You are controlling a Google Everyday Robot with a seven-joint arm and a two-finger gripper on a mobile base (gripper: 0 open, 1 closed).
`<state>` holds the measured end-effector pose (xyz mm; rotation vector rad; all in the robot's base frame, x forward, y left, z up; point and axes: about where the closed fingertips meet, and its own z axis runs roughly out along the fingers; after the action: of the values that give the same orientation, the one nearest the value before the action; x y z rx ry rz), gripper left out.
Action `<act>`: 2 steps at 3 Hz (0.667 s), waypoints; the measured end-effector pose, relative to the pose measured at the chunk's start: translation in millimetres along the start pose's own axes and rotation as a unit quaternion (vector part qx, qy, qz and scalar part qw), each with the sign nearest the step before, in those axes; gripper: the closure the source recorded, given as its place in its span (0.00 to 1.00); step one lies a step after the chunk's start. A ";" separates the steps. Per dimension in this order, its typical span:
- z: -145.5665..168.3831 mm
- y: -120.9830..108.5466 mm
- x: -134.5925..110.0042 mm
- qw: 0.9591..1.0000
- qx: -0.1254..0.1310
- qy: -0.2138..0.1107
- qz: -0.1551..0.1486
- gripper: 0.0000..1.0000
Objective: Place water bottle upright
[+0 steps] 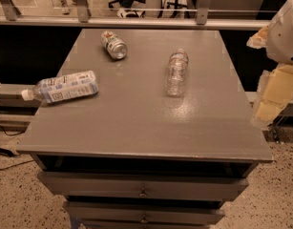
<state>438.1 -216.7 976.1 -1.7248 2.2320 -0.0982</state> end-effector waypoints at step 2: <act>7.1 -20.2 -9.3 0.999 -0.002 -0.024 0.027 0.00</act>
Offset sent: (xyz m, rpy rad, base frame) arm 0.0781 0.0123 -0.0018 0.2090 0.0154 -0.1334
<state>461.1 -212.3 976.3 -1.6502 2.2438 -0.0393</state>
